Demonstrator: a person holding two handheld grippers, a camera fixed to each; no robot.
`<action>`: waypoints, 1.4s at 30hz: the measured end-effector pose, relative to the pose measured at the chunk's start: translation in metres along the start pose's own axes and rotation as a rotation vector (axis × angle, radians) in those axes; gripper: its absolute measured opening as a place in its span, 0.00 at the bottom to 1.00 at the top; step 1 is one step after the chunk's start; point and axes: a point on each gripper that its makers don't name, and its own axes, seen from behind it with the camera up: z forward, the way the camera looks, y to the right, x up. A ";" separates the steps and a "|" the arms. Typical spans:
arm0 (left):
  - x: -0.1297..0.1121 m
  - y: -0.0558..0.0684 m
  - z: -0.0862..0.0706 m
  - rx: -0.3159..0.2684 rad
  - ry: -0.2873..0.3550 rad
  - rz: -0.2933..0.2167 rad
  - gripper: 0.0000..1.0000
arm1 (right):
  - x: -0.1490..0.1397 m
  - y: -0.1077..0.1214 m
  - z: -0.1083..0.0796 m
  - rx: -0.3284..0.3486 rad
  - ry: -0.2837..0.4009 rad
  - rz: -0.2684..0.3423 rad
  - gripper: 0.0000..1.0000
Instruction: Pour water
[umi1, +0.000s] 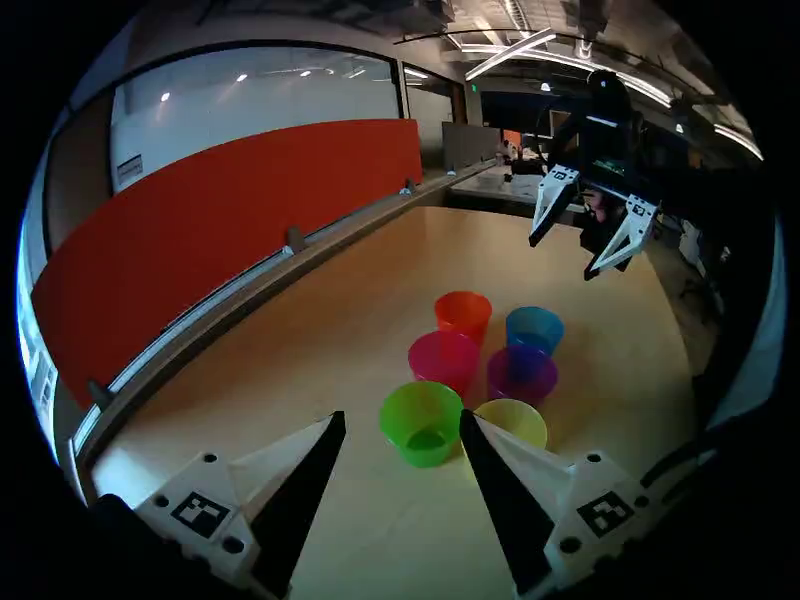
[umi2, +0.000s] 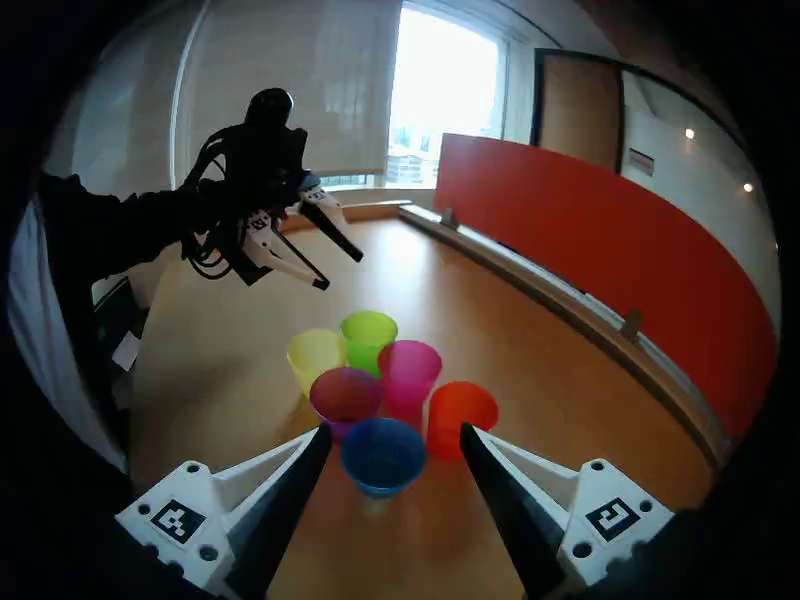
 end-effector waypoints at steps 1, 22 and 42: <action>-0.002 0.000 0.001 0.000 -0.002 0.001 0.84 | -0.001 0.000 0.001 0.002 -0.001 0.000 0.99; -0.031 0.000 0.027 -0.013 -0.054 0.008 0.84 | -0.021 -0.002 0.017 0.020 -0.031 0.008 0.99; -0.050 0.009 0.041 -0.043 -0.093 0.019 0.84 | -0.044 -0.002 0.028 0.028 -0.065 0.013 0.99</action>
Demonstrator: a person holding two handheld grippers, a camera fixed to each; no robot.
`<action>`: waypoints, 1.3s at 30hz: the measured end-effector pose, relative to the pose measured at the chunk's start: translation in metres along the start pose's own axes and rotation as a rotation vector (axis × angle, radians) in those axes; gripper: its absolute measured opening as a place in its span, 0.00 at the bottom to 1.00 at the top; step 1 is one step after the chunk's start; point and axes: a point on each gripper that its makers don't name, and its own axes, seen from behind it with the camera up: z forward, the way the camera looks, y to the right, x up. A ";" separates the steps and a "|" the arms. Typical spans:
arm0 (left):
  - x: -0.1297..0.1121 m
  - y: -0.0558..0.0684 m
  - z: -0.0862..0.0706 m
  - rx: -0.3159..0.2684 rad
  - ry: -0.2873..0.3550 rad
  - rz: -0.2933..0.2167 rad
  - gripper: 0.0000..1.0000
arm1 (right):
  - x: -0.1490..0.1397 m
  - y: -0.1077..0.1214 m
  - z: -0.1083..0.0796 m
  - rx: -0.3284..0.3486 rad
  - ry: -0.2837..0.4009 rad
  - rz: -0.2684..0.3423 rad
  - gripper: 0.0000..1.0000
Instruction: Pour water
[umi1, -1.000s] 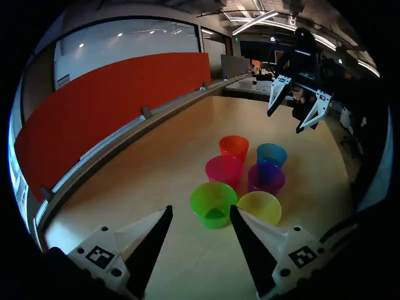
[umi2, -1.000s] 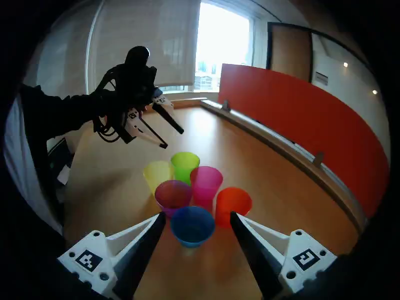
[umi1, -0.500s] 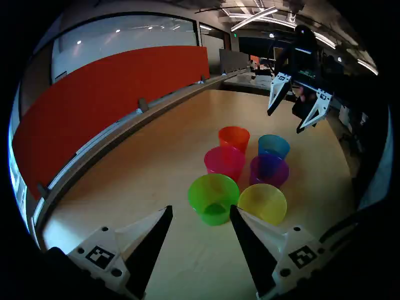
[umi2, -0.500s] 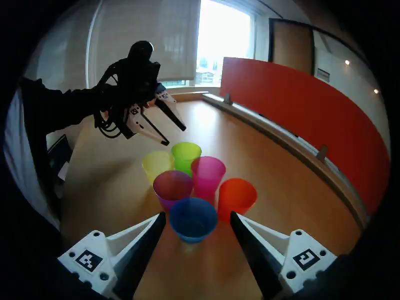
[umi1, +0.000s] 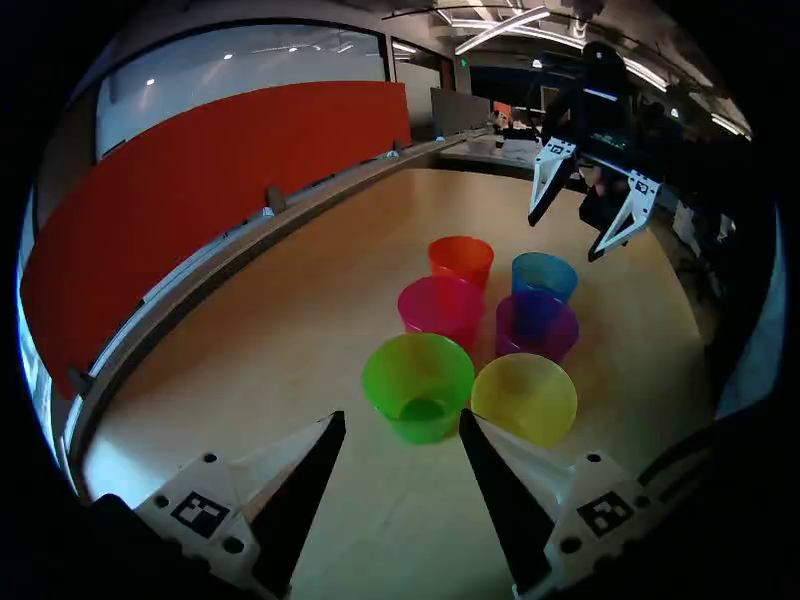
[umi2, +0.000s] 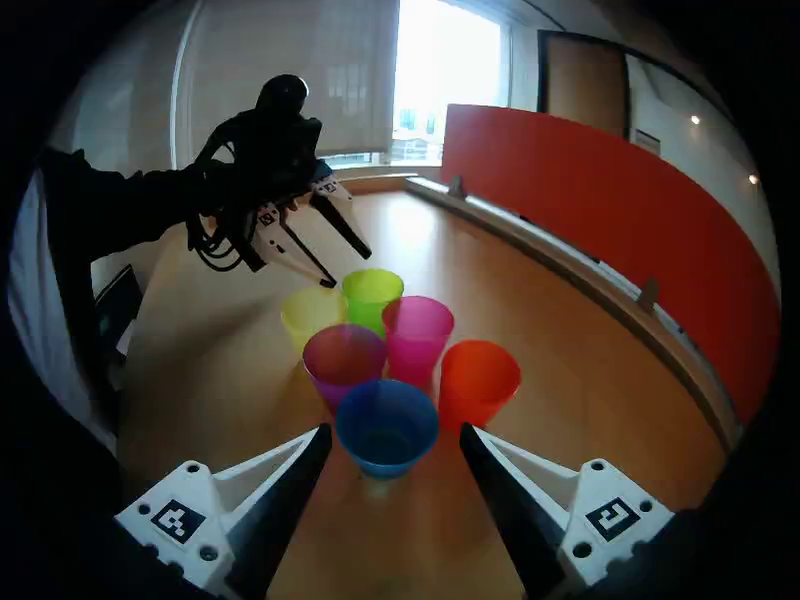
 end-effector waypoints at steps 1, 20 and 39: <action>0.000 0.000 0.001 -0.001 0.000 0.000 0.84 | -0.001 0.000 0.000 0.001 -0.001 0.000 0.99; -0.001 0.005 0.005 -0.019 0.002 -0.002 0.84 | -0.008 -0.007 0.012 0.015 -0.019 -0.002 0.99; -0.004 0.007 0.018 -0.035 -0.013 0.010 0.84 | -0.025 -0.005 0.027 0.024 -0.043 0.013 0.99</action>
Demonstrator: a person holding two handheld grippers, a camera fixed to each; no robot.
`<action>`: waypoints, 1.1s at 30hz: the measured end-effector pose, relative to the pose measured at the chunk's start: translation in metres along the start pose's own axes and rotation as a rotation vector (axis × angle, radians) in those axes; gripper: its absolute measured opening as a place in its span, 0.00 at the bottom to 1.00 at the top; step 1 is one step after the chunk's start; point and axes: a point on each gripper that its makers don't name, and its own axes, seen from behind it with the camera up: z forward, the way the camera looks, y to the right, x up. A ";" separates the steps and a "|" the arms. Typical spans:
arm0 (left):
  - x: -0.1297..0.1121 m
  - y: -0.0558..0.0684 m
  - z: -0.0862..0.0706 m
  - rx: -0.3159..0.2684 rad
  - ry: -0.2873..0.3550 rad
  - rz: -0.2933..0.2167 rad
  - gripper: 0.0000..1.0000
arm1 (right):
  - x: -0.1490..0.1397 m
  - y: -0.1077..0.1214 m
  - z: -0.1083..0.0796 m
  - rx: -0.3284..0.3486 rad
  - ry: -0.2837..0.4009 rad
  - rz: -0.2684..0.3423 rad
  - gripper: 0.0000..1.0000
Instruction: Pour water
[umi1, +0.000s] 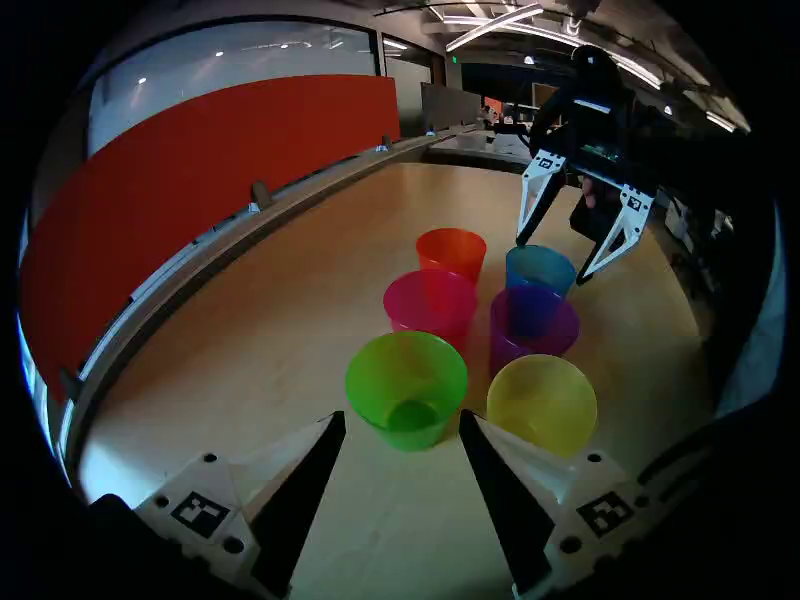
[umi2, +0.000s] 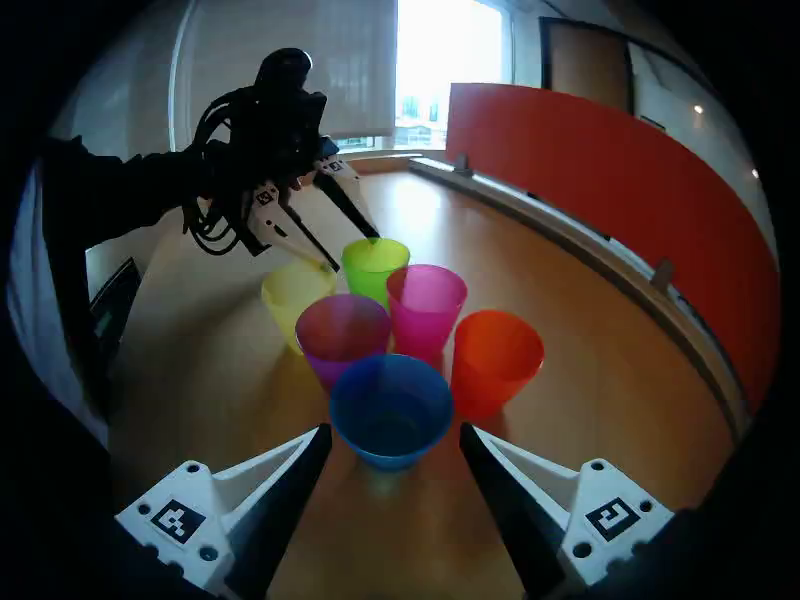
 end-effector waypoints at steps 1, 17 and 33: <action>0.000 0.000 0.001 0.000 -0.001 0.000 0.84 | 0.000 0.000 0.001 0.000 0.000 0.000 0.99; 0.001 0.000 0.014 -0.019 -0.010 0.021 0.84 | -0.001 0.000 0.020 0.015 -0.003 -0.011 0.99; 0.005 0.000 0.027 -0.034 -0.018 0.027 0.84 | -0.003 0.000 0.034 0.027 0.000 -0.014 0.99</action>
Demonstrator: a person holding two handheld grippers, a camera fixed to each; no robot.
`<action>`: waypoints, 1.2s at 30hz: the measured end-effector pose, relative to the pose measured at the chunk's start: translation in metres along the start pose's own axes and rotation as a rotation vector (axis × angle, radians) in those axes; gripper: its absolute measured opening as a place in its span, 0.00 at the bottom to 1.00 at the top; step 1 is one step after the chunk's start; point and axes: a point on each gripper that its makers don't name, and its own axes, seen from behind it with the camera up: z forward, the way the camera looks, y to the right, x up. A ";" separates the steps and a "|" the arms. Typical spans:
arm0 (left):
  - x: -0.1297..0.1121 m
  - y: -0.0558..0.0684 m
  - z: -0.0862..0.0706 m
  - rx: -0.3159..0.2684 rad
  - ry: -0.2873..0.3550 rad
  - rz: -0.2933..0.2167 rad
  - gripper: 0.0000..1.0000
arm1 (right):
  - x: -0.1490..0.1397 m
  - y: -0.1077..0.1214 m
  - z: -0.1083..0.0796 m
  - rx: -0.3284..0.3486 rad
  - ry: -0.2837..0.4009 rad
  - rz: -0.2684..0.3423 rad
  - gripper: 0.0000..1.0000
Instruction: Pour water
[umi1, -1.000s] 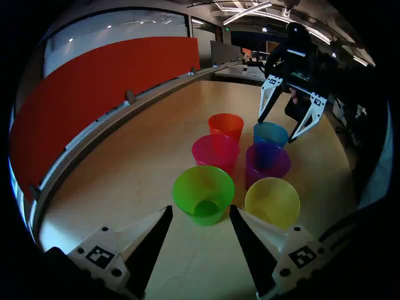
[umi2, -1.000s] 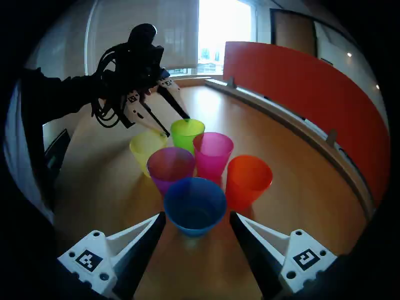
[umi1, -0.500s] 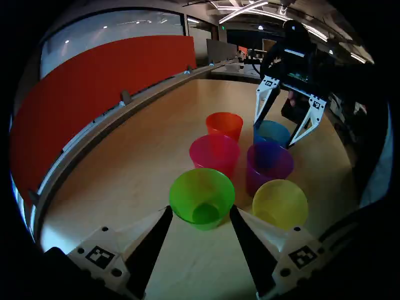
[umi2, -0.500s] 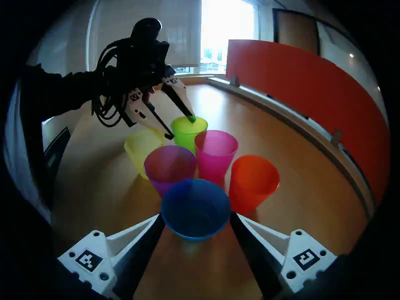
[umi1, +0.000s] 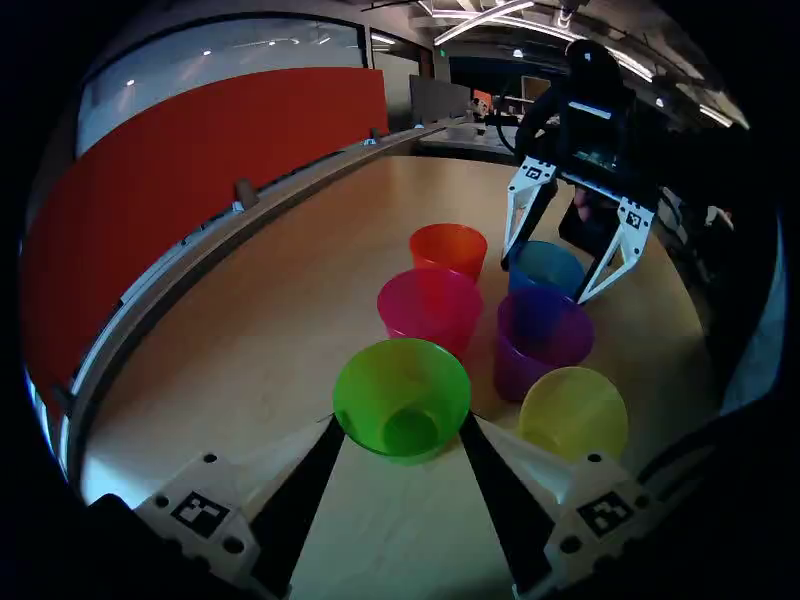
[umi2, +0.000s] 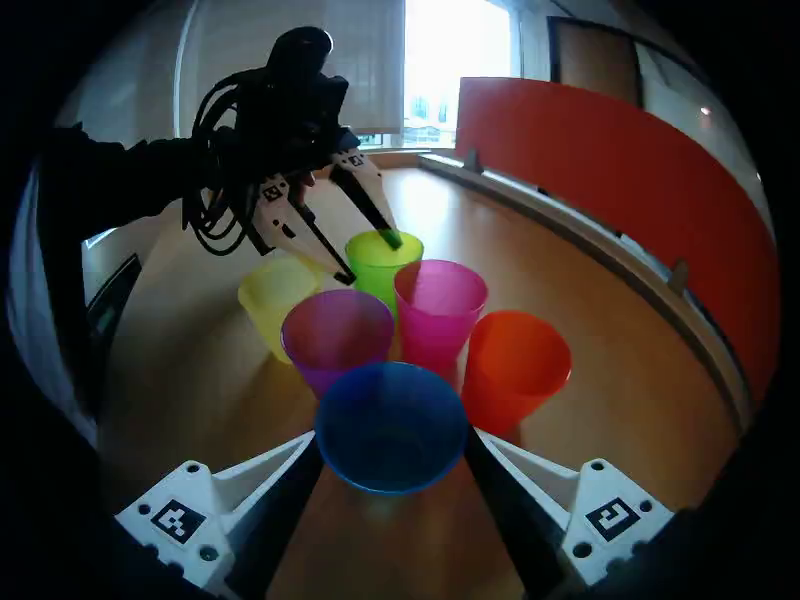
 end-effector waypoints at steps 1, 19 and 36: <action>0.000 0.000 0.000 0.000 0.000 0.001 0.84 | 0.000 0.000 0.001 0.001 0.000 0.000 0.99; 0.005 0.002 0.006 -0.010 0.005 0.001 0.84 | -0.002 -0.002 0.007 0.003 -0.004 -0.009 0.99; 0.003 0.003 0.017 -0.026 0.001 -0.003 0.84 | -0.003 -0.002 0.011 0.006 -0.005 -0.005 0.99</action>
